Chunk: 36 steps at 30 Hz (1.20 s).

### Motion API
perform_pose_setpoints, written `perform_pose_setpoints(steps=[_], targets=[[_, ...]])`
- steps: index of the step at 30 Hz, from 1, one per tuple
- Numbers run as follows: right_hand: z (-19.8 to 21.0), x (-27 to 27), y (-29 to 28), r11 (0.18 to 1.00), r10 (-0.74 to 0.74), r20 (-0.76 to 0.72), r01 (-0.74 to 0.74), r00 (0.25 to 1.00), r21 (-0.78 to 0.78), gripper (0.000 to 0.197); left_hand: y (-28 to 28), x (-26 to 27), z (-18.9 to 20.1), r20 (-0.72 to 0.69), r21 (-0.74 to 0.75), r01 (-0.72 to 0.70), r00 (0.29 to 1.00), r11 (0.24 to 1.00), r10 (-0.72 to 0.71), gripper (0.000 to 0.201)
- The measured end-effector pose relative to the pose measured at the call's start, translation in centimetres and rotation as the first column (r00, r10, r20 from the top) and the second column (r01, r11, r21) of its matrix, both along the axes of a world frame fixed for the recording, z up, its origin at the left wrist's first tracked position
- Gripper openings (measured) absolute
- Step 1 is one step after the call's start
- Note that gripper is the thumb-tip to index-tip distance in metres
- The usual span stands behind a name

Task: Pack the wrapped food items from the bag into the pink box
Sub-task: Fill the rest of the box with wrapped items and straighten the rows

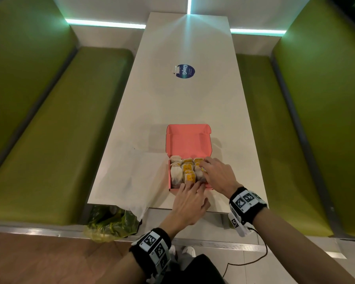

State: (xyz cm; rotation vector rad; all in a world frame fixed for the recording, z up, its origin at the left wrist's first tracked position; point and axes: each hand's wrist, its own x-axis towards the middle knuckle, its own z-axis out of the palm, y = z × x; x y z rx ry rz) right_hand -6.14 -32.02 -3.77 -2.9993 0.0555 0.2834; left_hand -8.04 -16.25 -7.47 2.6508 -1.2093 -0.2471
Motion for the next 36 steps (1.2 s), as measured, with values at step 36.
perform_pose_setpoints(steps=[36], targets=[[3.4,-0.5,0.5,0.315,-0.658,0.050,0.213,0.752,0.925,0.013,-1.7,1.8,7.9,-0.682,-0.583,-0.589,0.729,0.559,0.056,0.009]])
